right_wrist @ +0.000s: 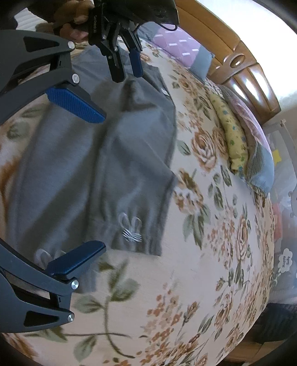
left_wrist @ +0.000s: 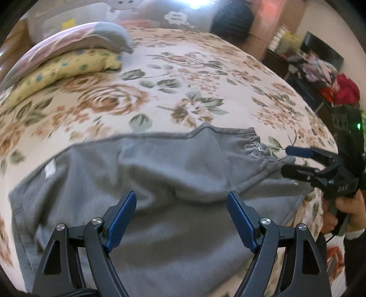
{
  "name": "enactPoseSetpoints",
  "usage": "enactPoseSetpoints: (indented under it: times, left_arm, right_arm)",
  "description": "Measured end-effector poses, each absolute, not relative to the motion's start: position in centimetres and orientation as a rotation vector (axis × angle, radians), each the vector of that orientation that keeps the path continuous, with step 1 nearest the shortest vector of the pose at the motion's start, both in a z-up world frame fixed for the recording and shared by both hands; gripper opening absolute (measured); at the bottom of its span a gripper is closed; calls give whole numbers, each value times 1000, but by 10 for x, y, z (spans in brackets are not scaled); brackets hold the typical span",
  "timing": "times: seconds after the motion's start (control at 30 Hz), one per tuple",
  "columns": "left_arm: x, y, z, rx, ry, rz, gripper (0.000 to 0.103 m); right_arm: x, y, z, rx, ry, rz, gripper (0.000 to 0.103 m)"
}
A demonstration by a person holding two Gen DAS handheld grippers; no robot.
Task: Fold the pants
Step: 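Move both grippers toward the grey sweatpants' cuffs, then close the right gripper on the bow-drawstring cuff while the left gripper grips the hem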
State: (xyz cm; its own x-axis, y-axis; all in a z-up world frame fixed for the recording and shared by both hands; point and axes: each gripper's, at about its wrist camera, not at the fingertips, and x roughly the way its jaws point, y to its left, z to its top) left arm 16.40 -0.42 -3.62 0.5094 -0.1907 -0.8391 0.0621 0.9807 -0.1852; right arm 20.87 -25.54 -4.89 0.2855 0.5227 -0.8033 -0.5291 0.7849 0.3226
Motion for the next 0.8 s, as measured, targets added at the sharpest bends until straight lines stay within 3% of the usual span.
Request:
enactPoseSetpoints:
  times: [0.27, 0.43, 0.8]
  left_arm:
    - [228, -10, -47, 3, 1053, -279, 82]
    - [259, -15, -62, 125, 1091, -353, 82]
    - [305, -9, -108, 259, 1246, -468, 79]
  right_arm:
    - [264, -260, -66, 31, 1099, 668, 103]
    - [291, -260, -80, 44, 1123, 650, 93]
    - [317, -244, -108, -37, 1174, 644, 84]
